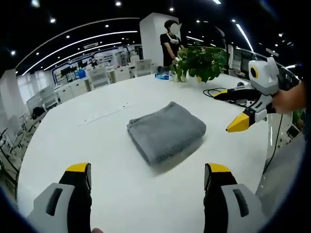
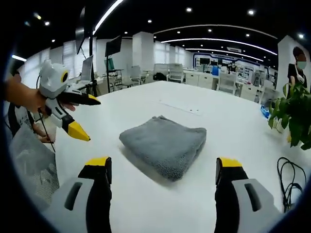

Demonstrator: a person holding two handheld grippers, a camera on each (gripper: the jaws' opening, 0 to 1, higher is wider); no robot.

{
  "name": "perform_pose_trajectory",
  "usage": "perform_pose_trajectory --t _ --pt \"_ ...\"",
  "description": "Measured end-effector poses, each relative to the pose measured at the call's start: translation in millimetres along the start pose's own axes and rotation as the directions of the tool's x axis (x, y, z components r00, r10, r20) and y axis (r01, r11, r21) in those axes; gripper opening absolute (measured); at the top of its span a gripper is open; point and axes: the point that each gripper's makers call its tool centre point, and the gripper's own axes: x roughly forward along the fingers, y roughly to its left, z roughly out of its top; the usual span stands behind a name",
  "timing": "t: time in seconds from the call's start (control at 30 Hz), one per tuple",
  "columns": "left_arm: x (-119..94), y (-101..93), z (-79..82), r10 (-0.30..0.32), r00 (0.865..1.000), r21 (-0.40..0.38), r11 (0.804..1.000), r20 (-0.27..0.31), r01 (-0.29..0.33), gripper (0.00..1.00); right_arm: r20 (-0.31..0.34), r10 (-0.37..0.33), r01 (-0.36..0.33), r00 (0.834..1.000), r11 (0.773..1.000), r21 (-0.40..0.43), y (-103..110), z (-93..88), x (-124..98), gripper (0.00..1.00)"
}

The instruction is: Fold the towel on the table until its edges align and the towel forms a compact rectangular stack.

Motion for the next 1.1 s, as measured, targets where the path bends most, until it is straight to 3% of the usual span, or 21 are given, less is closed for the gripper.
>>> perform_pose_trajectory --t 0.33,0.57,0.83,1.1 --pt "-26 -18.6 -5.8 0.006 0.997 -0.013 1.0 0.072 -0.005 0.99 0.039 -0.028 0.027 0.999 0.999 0.023 9 -13.5 -35 0.99" --pt "-47 -36.6 -13.3 0.001 0.998 0.02 1.0 0.07 -0.003 0.99 0.033 -0.027 0.027 0.999 0.999 0.017 14 -24.0 -46 0.99" --pt "-65 -35.8 -25.9 0.026 0.997 0.011 1.0 0.067 -0.026 0.99 0.044 -0.042 0.04 0.998 0.998 0.04 27 -31.5 -62 0.99" --pt "-71 -35.0 -35.5 0.049 0.996 -0.017 0.999 0.074 -0.048 0.99 0.054 -0.057 0.052 0.997 0.995 0.09 28 -39.6 -65 0.99"
